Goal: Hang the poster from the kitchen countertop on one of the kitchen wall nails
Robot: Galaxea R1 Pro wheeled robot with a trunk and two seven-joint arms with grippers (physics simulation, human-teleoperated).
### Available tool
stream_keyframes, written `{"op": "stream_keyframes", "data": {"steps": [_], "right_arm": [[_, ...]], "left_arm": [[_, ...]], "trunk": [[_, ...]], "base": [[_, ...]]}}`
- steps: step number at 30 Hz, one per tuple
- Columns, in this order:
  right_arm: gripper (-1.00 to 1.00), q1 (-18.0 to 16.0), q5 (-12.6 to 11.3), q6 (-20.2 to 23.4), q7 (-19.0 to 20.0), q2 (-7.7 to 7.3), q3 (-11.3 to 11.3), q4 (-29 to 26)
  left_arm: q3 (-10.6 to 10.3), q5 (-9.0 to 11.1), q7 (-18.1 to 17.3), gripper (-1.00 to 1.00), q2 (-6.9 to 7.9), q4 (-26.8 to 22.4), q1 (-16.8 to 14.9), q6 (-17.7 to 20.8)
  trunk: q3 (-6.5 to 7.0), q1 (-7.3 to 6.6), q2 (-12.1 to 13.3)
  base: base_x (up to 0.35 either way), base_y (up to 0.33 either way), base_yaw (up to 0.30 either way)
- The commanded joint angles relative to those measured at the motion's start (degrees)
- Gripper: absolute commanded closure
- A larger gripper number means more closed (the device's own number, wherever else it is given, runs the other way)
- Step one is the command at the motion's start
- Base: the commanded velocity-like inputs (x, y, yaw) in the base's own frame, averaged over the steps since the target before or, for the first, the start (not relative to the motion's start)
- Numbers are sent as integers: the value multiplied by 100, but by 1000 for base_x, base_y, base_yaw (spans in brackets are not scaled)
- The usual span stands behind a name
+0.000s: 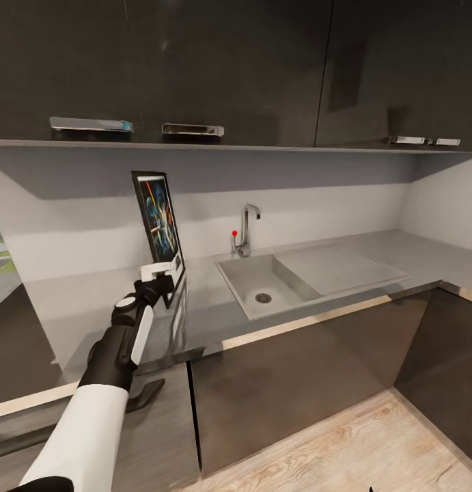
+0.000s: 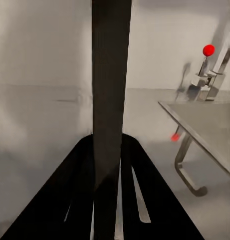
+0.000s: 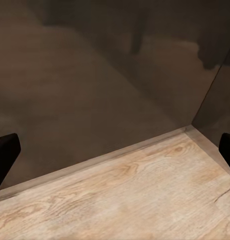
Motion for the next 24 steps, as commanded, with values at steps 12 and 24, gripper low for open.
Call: {"op": "stream_keyframes", "data": {"steps": [12,24], "right_arm": [[-100,1,4,-11,-9,1,1,-6],[-100,1,4,-12,-9,1,1,-9]], "left_arm": [[5,-27,-10,100,57,-160,-3,48],[5,-23,-10,100,57,-159,-3,48]], "trunk": [[-5,0,-3],[-5,0,-3]], "base": [[-238,0,0],[-322,0,0]]}}
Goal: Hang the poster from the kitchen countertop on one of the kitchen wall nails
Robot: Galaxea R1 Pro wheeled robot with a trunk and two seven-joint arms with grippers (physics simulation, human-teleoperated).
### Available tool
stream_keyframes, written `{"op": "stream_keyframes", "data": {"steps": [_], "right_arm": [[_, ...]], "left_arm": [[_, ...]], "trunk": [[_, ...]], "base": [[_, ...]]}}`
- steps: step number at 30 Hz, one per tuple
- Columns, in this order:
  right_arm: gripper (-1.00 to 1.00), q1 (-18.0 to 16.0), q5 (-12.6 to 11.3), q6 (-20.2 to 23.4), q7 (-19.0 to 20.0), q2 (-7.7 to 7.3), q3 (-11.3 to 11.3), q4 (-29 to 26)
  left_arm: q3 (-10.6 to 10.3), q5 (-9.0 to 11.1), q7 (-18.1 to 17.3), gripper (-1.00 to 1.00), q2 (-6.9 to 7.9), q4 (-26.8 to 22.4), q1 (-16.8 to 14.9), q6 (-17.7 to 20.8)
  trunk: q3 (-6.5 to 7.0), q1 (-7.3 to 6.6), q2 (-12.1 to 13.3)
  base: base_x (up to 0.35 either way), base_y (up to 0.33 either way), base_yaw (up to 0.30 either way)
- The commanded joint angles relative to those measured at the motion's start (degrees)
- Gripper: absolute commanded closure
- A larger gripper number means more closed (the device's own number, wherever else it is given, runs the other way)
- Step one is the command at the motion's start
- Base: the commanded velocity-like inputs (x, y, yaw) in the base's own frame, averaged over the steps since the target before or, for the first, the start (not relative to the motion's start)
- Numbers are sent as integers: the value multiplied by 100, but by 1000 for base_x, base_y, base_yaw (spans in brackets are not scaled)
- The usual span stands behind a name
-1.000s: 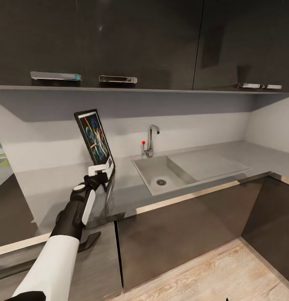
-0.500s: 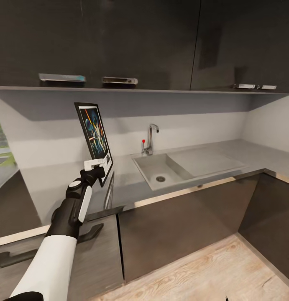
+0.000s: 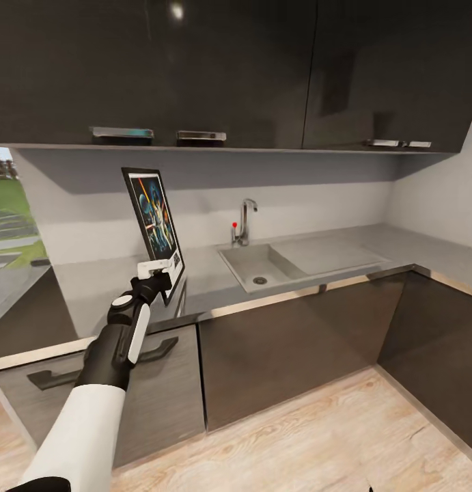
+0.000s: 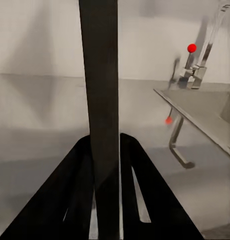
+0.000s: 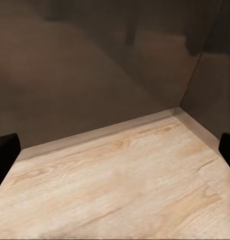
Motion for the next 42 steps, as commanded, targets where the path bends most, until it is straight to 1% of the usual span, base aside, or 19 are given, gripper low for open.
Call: {"op": "stream_keyframes", "data": {"steps": [1,23,37,42], "right_arm": [[-100,1,2,-6,-5,-1,1,-5],[-100,1,-3,-5,-5,-3,1,24],[-100,1,-5,-6,-5,-7,-6,27],[-100,1,7,2,8,-9,-4,32]], "left_arm": [[5,-9,18,100,-5,-8,-3,31],[5,0,1,100,-5,-18,-3,35],[5,24,-14,100,-13,-206,-3,53],[-4,41,-32,100,-13,-221,-3,88]], "trunk": [[-5,-3,-3],[-5,-3,-3],[-5,-3,-3],[-5,-3,-3]], "base": [[-322,0,0],[-324,0,0],[-326,0,0],[-164,0,0]]}}
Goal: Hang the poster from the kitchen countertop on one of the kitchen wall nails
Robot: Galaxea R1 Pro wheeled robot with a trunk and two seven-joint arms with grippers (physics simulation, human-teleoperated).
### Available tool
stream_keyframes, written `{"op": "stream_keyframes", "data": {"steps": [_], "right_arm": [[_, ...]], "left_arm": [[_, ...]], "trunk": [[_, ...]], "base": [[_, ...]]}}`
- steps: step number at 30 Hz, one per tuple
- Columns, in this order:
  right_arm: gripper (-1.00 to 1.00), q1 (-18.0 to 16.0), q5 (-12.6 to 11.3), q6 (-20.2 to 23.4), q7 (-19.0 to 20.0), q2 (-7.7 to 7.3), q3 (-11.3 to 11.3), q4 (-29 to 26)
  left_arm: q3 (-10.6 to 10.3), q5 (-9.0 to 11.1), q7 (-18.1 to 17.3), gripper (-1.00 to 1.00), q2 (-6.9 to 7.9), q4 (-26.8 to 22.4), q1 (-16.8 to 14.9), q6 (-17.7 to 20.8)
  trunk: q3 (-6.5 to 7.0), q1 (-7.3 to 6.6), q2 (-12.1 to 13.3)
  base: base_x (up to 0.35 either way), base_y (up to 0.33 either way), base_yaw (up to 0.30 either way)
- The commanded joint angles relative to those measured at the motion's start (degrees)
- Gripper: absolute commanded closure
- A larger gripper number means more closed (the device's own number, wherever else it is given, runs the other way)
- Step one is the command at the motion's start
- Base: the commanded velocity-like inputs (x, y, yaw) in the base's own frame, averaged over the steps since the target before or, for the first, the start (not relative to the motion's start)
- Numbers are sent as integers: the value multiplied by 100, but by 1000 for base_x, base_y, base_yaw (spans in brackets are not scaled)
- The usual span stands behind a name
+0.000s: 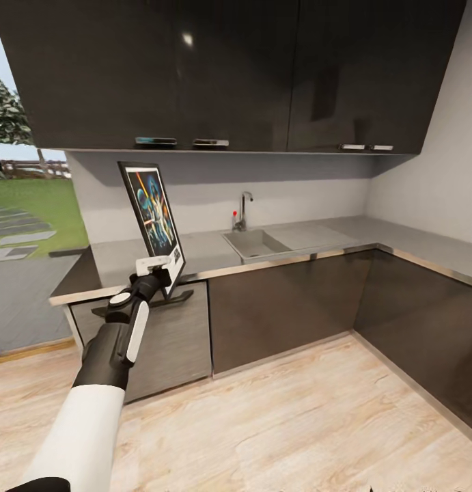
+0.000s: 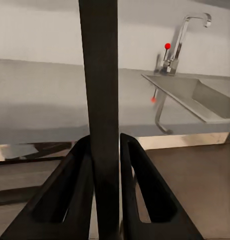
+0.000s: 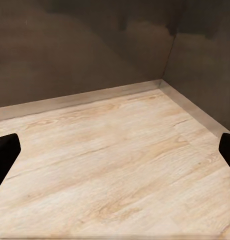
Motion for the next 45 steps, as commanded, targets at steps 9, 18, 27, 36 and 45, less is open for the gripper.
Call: {"op": "stream_keyframes", "data": {"steps": [9,18,27,36,45], "right_arm": [[-100,1,27,1,37,-38,28,91],[-100,1,27,6,71,-95,-5,102],[-100,-170,-119,510,1169,-636,-96,62],[-100,-1000,-226,2364,3491,-806,-139,-374],[-100,-2136,-218,3425,5243,-839,-160,-432]], "left_arm": [[-4,3,-652,100,0,-606,-3,758],[-9,-2,-2391,100,71,-1140,-3,1459],[-11,-13,-4771,100,631,-1277,-3,1985],[-12,-35,-6447,100,1186,-1197,4,2023],[-12,-40,-7334,100,1265,-849,37,1948]], "trunk": [[-5,-1,-3],[-5,-1,-3],[-5,-1,-3],[-5,-1,-3],[-5,-1,-3]], "base": [[-30,0,0],[-2,0,0],[0,0,0],[0,0,0],[0,0,0]]}}
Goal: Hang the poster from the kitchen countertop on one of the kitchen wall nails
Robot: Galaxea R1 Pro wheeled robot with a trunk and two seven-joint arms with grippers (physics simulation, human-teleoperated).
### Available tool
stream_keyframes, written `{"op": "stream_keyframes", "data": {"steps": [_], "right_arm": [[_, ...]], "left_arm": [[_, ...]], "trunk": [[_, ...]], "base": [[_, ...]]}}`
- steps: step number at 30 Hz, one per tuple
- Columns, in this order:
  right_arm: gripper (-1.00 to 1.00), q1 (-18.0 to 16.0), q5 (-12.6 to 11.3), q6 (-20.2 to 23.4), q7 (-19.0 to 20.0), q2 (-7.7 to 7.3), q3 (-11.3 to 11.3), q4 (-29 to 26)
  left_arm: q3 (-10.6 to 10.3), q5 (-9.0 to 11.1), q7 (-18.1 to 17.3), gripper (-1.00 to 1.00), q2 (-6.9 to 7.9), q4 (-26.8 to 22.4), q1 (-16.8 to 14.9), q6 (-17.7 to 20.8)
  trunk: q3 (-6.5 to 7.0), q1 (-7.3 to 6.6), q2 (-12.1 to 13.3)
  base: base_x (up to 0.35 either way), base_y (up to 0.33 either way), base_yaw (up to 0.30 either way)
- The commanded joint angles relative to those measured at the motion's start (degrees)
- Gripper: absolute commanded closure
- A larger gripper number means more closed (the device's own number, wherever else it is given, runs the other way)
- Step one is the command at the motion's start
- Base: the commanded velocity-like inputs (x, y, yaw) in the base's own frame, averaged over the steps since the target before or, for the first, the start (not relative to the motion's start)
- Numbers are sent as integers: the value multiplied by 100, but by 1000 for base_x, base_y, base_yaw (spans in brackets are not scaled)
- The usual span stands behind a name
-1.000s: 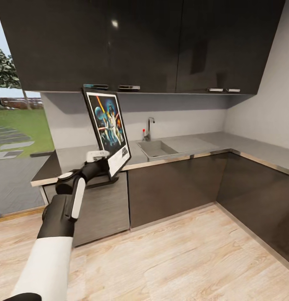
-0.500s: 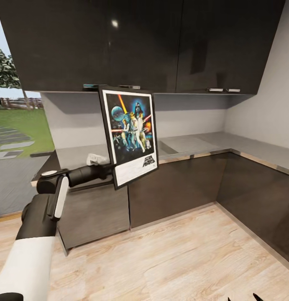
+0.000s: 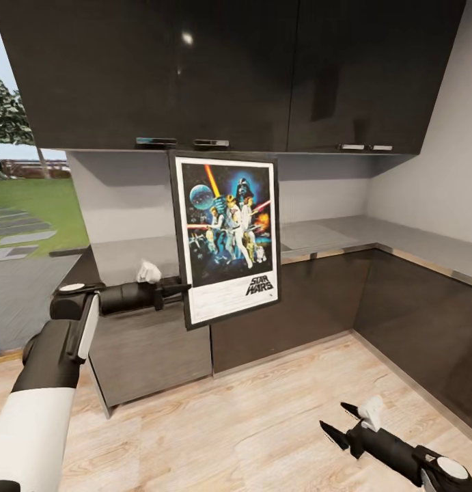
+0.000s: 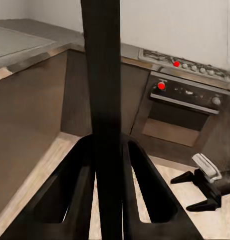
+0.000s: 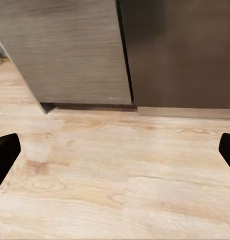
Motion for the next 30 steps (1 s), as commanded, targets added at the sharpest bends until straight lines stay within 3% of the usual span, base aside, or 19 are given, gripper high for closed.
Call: {"op": "stream_keyframes", "data": {"steps": [1,3,7,10,12,14,19,23,30], "right_arm": [[-100,-162,-18,231,234,-38,-7,11],[-100,-505,-26,631,865,-193,-6,41],[-100,-693,-26,863,1406,-281,-6,74],[-100,-768,-15,950,1660,-324,-5,88],[-100,-831,-14,1020,1864,-497,-1,101],[-100,-842,-20,1049,1960,-564,0,104],[-100,-934,-30,1581,2421,-739,-6,107],[-100,-1037,-35,1977,2930,-793,-8,108],[-100,-1143,-31,2089,3488,-819,-3,112]], "left_arm": [[5,-3,-141,100,2,126,-3,1],[5,-4,-410,100,4,414,-2,-97],[5,-4,-703,100,4,561,-1,-128],[5,-8,-970,100,5,617,-1,-138],[5,-11,-1286,100,5,657,-1,-146],[2,-11,-1350,100,5,664,-1,-147],[-116,-18,-1724,100,11,700,3,-243],[-187,-101,-1800,100,14,1042,7,-686],[-208,-138,-1800,100,30,1371,7,-1249]], "trunk": [[-7,0,-4],[-7,0,-4],[-7,0,-4],[-7,0,-4],[-7,0,-4],[-7,0,-4],[-7,0,-4],[-7,0,-4],[-7,0,-4]], "base": [[0,0,0],[0,0,0],[0,0,0],[0,0,0],[0,0,0],[0,0,0],[0,0,0],[0,0,0],[0,0,0]]}}
